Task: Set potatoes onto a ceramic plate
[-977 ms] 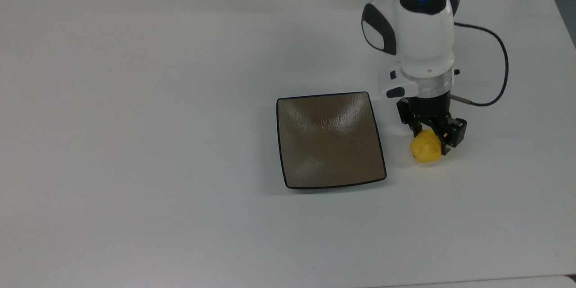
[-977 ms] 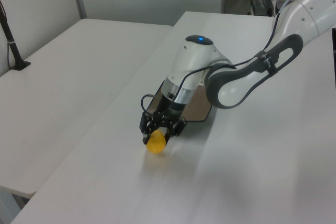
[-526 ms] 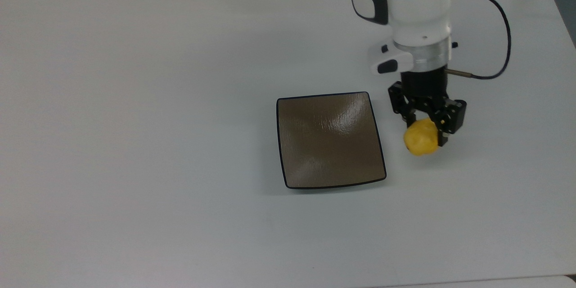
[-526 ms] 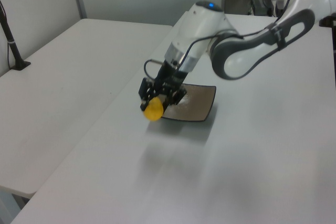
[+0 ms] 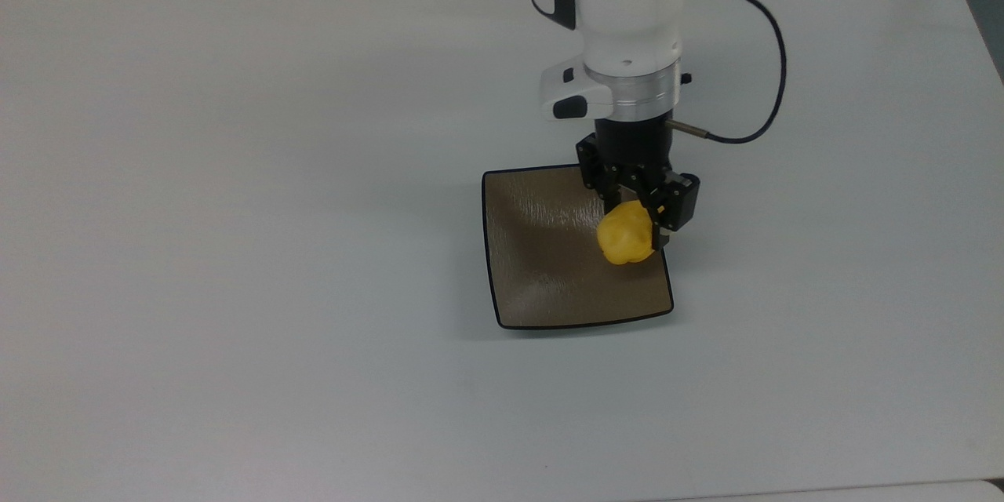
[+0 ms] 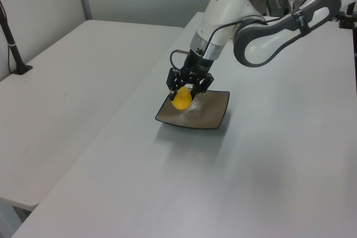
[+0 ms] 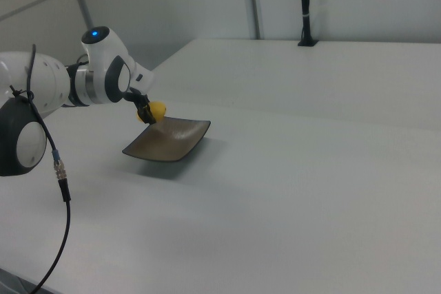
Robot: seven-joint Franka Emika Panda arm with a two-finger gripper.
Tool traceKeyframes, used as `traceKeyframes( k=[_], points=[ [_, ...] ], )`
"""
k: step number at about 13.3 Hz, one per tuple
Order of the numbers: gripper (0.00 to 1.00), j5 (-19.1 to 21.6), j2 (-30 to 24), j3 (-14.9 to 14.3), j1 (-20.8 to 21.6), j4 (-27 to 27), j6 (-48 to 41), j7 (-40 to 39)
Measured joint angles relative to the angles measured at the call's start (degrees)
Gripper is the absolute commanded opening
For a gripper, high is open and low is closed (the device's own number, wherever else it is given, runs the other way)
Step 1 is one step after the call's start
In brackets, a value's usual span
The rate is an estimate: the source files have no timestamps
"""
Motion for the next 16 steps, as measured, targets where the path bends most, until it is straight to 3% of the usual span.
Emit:
traceKeyframes(
  k=[7,10,13,16],
  points=[
    [1.00,0.00,-1.52,-0.01,-1.77,-0.28,-5.84,-4.33],
    [1.00,0.98,-4.05,0.00,-2.53,-0.35,-17.35,-19.31],
    [1.00,5.04,-9.02,0.00,-4.15,-1.77,-26.47,-35.83],
    [1.00,5.64,-16.43,-0.03,-6.52,-6.39,-34.02,-49.83]
  ],
)
